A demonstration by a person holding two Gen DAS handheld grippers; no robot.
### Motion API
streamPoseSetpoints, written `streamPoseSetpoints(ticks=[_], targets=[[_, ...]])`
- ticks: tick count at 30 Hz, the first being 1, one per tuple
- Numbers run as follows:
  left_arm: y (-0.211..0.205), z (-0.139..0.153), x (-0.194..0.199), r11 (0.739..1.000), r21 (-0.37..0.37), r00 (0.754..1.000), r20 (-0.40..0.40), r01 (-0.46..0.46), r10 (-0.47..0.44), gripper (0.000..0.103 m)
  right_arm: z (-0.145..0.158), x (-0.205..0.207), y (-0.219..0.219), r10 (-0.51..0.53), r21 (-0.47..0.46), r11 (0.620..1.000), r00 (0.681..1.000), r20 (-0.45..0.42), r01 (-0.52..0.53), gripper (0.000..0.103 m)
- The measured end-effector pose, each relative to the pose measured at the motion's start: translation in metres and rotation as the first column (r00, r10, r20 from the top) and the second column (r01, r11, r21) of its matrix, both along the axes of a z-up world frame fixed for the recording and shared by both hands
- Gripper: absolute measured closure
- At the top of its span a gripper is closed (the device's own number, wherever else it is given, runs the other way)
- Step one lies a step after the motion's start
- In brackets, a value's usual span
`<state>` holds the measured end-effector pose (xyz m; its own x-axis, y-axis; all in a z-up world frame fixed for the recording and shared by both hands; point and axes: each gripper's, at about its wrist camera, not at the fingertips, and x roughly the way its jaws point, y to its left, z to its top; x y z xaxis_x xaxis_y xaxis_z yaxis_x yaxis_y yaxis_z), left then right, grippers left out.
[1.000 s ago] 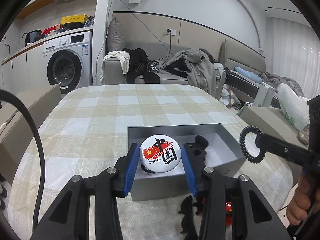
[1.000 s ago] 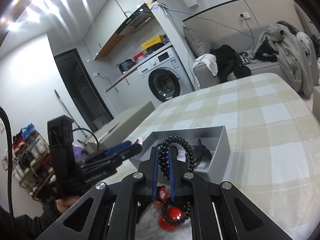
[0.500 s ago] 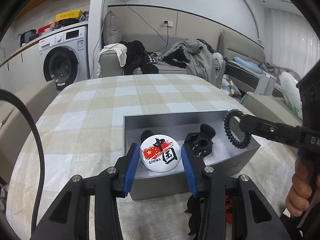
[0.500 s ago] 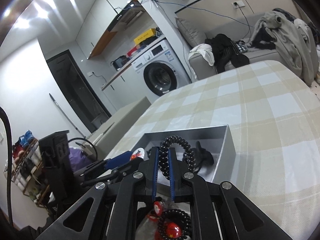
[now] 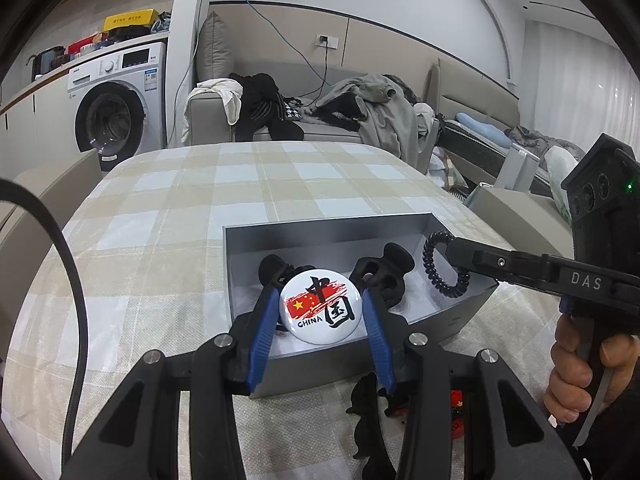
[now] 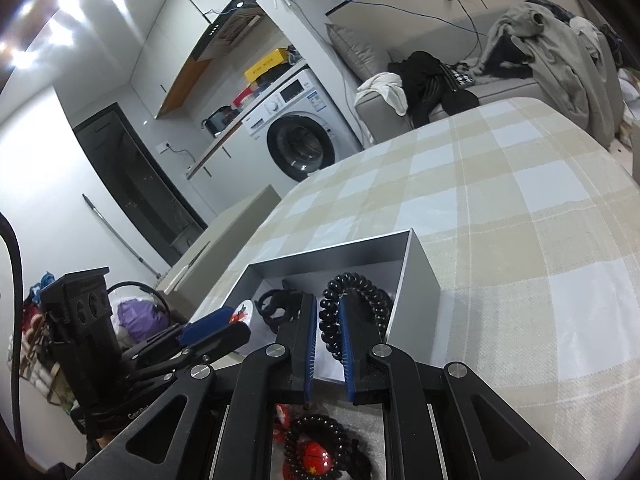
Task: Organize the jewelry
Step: 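Lower the badge into the gray box with the left tool while the right tool drops the bracelet in, then grasp a second black bead bracelet with the right tool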
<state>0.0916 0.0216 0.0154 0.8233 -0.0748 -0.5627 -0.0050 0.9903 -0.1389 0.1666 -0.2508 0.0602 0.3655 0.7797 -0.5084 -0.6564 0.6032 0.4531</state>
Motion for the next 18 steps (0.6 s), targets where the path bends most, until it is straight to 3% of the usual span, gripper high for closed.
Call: streamPoseSetpoints(ticks=[2, 4, 6, 9, 14, 16, 18], targets=[[0.0, 0.001, -0.001, 1.0, -0.006, 1.0, 0.003, 0.004, -0.004, 0.064, 0.001, -0.001, 0.0, 0.02, 0.002, 1.0, 1.0, -0.003, -0.02, 0.084], [-0.001, 0.004, -0.003, 1.0, -0.022, 1.0, 0.01, 0.019, -0.019, 0.051, 0.002, -0.004, -0.001, 0.036, 0.011, 0.999, 0.999, -0.005, -0.036, 0.079], [-0.002, 0.009, -0.009, 0.999, -0.038, 0.999, 0.024, 0.032, -0.031, 0.031, 0.006, -0.009, -0.003, 0.054, 0.019, 0.998, 0.999, 0.007, -0.054, 0.075], [-0.005, 0.014, -0.017, 0.998, -0.038, 0.998, 0.047, 0.045, -0.043, 0.022, 0.013, -0.021, -0.01, 0.062, 0.028, 0.998, 0.997, 0.046, -0.064, 0.059], [-0.007, 0.016, -0.03, 1.0, -0.025, 0.998, 0.055, 0.003, -0.002, 0.004, 0.02, -0.042, -0.026, 0.012, 0.004, 1.0, 0.99, 0.14, -0.013, 0.008], [-0.007, 0.013, -0.036, 1.0, -0.012, 0.998, 0.063, -0.017, 0.018, 0.001, 0.019, -0.05, -0.032, -0.024, -0.017, 0.999, 0.985, 0.168, 0.027, 0.0], [-0.008, 0.01, -0.041, 0.999, 0.008, 0.997, 0.065, -0.032, 0.032, 0.001, 0.016, -0.054, -0.034, -0.031, -0.044, 0.998, 0.984, 0.175, 0.04, 0.0]])
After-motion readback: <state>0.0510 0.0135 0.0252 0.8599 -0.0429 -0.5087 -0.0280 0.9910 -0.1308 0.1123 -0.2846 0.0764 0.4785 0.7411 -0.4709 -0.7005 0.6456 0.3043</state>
